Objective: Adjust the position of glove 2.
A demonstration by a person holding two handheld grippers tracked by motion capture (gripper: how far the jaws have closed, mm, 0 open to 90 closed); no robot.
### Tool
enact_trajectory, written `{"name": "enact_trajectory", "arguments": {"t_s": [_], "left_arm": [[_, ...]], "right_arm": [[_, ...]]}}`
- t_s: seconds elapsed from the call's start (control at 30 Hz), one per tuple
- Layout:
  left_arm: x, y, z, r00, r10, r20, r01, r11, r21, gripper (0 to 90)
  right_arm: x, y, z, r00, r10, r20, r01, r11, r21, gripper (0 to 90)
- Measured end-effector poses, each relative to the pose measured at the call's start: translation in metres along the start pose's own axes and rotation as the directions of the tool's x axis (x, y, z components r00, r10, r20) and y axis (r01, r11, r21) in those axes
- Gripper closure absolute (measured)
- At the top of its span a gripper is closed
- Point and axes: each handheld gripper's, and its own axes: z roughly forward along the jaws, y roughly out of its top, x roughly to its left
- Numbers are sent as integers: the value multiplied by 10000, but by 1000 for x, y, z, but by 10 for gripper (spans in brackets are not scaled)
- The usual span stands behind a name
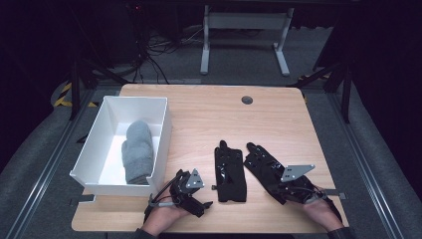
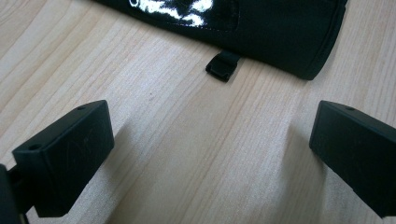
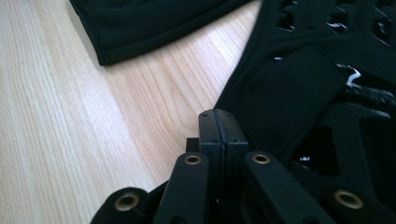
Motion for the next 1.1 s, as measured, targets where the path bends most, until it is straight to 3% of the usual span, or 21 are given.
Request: {"name": "enact_trajectory", "arguments": {"t_s": [0.4, 0.7, 0.9, 0.97, 1.1], "left_arm": [[0, 0, 0, 10000, 4, 8, -4, 10000, 12, 2], [0, 0, 0, 10000, 4, 3, -4, 10000, 12, 3], [0, 3, 0, 9998, -175, -44, 175, 9998, 92, 17], [1, 7, -2, 9992, -386, 59, 385, 9992, 139, 97], [2, 16, -4, 9985, -539, -132, 536, 9982, -253, 146]], "right_arm": [[14, 27, 25, 9976, -480, -493, 477, 9988, -73, 900], [17, 47, 41, 9947, -811, -635, 801, 9966, -185, 900], [11, 45, 29, 9974, -550, -468, 519, 9966, -644, 877], [0, 38, 16, 9995, -284, -159, 269, 9955, -904, 855], [-11, 31, 6, 10000, 28, 72, -20, 9946, -1041, 852]]}}
